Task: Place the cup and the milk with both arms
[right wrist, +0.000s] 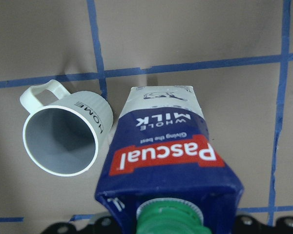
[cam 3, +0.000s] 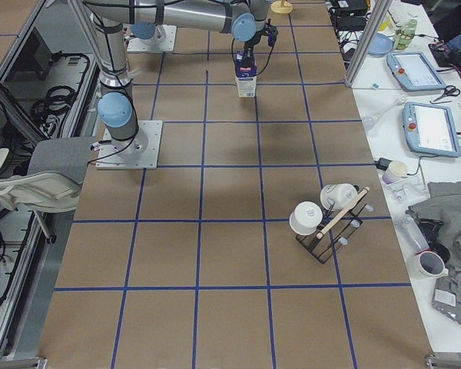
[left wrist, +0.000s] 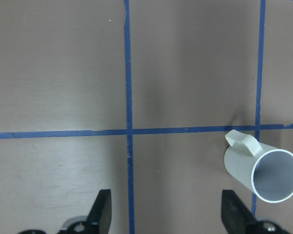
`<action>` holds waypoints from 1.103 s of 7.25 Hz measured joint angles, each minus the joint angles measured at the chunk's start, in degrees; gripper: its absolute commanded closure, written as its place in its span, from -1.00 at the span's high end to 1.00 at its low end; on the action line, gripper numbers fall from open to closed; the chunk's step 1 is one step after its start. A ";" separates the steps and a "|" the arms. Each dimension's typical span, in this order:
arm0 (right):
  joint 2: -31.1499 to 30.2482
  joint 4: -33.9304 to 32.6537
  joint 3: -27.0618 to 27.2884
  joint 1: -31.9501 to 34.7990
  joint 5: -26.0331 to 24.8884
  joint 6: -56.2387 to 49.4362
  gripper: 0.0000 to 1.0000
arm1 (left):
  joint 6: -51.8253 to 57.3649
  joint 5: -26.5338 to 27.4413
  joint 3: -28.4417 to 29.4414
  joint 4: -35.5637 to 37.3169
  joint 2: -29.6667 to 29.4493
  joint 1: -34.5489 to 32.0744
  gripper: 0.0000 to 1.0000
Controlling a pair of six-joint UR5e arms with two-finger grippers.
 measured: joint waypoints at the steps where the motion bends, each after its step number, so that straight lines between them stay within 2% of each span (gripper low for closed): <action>1: 0.44 -0.48 0.07 0.72 0.17 0.63 0.03 | 0.25 1.49 0.17 0.05 1.10 0.00 0.71; 3: 1.48 -1.45 0.20 1.47 0.24 1.08 0.04 | 0.35 2.19 0.51 0.22 2.31 -0.15 0.71; 4: 1.74 -1.78 0.30 1.63 0.26 1.17 0.13 | 0.36 2.27 0.52 0.24 2.30 -0.18 0.71; 5: 1.93 -1.93 0.37 1.68 0.28 1.20 0.69 | 0.36 2.34 0.48 0.32 1.98 -0.20 0.71; 6: 2.21 -2.04 0.40 1.70 0.23 1.18 0.82 | 0.37 2.36 0.40 0.56 1.47 -0.20 0.71; 8: 2.50 -2.32 0.41 1.72 0.16 1.05 0.93 | 0.39 2.32 0.36 0.89 1.06 -0.23 0.72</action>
